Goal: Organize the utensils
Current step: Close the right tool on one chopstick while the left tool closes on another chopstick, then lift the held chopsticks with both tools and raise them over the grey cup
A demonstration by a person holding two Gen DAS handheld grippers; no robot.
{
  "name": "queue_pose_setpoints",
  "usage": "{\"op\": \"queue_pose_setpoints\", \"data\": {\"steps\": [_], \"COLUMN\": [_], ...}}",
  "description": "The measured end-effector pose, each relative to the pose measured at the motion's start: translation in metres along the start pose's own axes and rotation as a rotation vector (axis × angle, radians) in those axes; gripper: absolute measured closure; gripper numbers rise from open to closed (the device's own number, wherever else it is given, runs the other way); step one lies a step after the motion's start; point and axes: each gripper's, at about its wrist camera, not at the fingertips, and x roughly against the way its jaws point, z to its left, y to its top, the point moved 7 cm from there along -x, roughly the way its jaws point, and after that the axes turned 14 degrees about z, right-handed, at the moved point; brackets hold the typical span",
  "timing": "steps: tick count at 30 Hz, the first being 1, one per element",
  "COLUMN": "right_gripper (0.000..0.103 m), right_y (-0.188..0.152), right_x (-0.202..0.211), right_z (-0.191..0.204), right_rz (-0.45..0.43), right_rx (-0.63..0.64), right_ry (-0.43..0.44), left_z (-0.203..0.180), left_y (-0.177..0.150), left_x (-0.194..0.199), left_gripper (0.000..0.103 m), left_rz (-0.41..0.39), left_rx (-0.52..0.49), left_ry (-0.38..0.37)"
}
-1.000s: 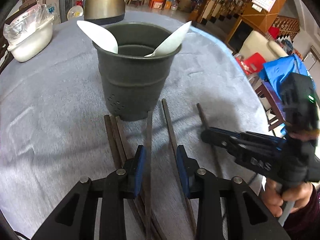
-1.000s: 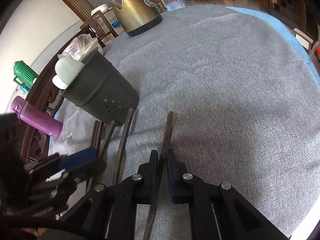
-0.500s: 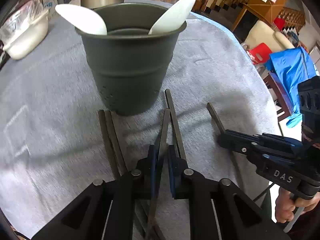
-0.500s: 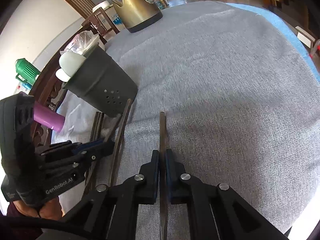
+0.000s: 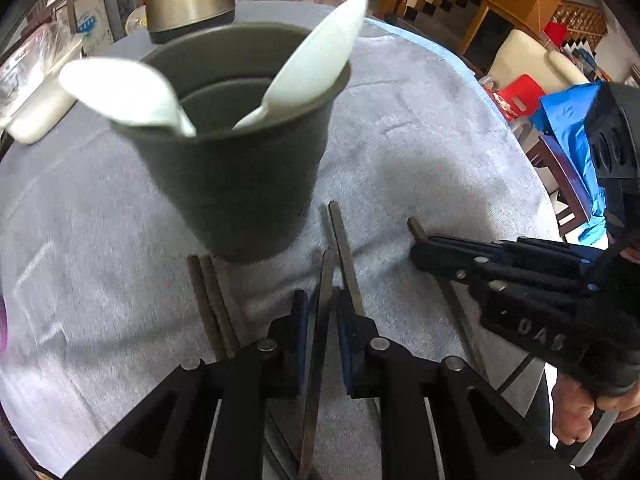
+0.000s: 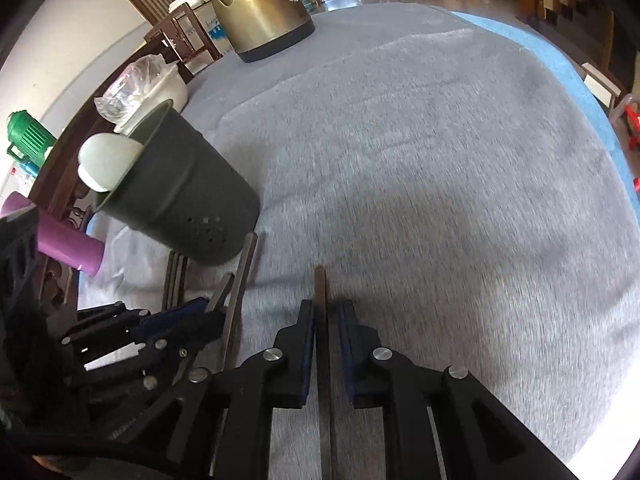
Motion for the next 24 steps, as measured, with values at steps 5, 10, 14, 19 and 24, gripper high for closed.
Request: {"op": "queue_pose_setpoints", "data": {"steps": [5, 10, 14, 19, 24], "right_gripper": [0.093, 0.097, 0.097, 0.097, 0.097], "right_y": [0.002, 0.002, 0.000, 0.002, -0.004], "right_x": [-0.003, -0.002, 0.018, 0.059, 0.104], "right_z": [0.007, 0.008, 0.008, 0.013, 0.030], "right_rz": [-0.002, -0.006, -0.058, -0.152, -0.261], "right_rx": [0.042, 0.054, 0.044, 0.061, 0.093], "right_ry": [-0.054, -0.080, -0.015, 0.055, 0.102], "left_z": [-0.004, -0.005, -0.005, -0.005, -0.003], "left_y": [0.005, -0.003, -0.008, -0.004, -0.008], "left_x": [0.002, -0.002, 0.016, 0.065, 0.109], "left_gripper": [0.088, 0.095, 0.097, 0.097, 0.097], "left_rz": [-0.026, -0.031, -0.074, -0.185, -0.282], "left_rx": [0.012, 0.004, -0.009, -0.018, -0.027], "left_ry": [-0.011, 0.013, 0.015, 0.003, -0.003]}}
